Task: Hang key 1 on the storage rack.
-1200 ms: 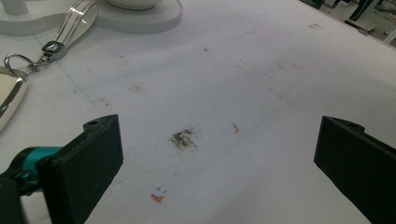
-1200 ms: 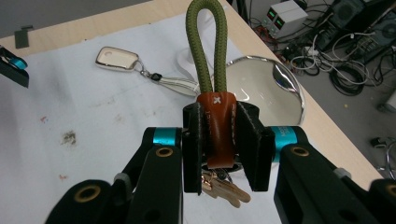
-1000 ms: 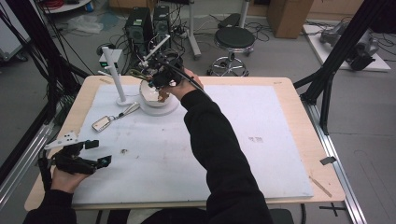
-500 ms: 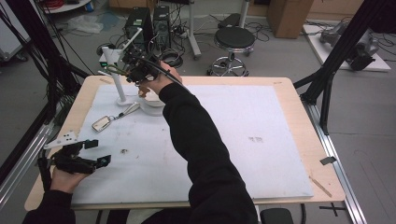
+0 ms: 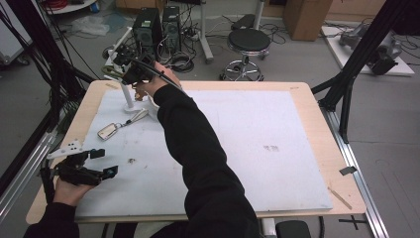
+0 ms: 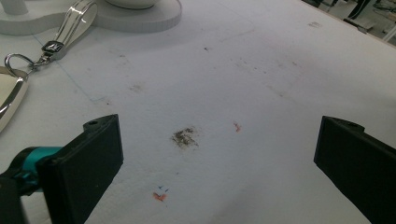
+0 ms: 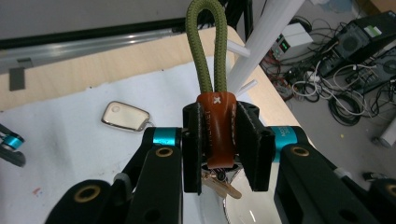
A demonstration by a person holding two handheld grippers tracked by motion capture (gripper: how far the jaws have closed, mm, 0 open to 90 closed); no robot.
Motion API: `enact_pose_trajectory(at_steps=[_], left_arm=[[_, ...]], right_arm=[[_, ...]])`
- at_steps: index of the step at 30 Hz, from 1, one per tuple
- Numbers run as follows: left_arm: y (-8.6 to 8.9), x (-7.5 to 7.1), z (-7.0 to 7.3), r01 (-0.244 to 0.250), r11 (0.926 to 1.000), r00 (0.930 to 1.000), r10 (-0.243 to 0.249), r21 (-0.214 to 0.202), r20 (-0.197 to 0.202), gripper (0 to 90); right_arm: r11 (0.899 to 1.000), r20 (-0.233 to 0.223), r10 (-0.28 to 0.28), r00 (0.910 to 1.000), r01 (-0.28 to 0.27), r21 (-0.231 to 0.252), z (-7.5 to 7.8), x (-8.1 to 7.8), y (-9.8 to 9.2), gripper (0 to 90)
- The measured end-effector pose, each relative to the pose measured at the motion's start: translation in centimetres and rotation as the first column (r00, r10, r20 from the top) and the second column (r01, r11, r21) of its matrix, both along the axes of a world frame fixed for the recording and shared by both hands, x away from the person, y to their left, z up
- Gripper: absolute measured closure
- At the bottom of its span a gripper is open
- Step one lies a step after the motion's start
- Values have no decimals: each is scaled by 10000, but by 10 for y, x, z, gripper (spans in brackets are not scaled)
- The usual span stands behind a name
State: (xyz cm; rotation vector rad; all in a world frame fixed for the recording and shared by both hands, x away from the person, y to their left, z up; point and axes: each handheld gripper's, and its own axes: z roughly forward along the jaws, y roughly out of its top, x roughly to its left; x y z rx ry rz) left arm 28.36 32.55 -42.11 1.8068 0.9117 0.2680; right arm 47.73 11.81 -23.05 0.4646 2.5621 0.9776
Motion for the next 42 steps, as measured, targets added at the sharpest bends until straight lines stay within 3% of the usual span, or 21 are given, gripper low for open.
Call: enact_pose_trajectory(at_steps=[5,11,21,27,31,36,38,40,42], left_arm=[[1,-3,-1,-64,10000,10000,64,43,-45,17],[5,-4,-2,-172,9999,9998,172,-10,-91,18],[5,-4,-2,-204,9998,9997,204,-31,-100,17],[5,-2,-3,-222,9998,9997,222,4,-97,17],[5,-2,-3,-223,9997,9997,223,28,-108,17],[5,-1,-3,-268,9996,9996,268,19,-90,18],[5,-1,-3,-320,9995,9995,320,-26,-86,18],[6,-1,-3,-309,9995,9995,309,-7,-104,18],[6,-1,-3,-327,9995,9994,326,-26,-103,17]], right_arm=[[9977,-47,-485,9988,482,-480,-18,14,11,724],[9958,-265,-743,9969,728,-558,-35,25,11,721],[9948,-404,-826,9958,800,-623,-47,30,14,701],[9973,-932,-654,9935,621,-385,-51,33,12,672],[9991,-1645,-216,9861,155,-387,-54,31,7,552],[9984,-2048,-532,9774,559,74,-56,30,-6,309],[9968,-2065,-754,9755,794,111,-58,29,-10,201],[9945,-2095,-976,9729,1033,163,-60,29,-15,132],[9902,-1851,-1265,9745,1352,353,-60,28,-21,97]])
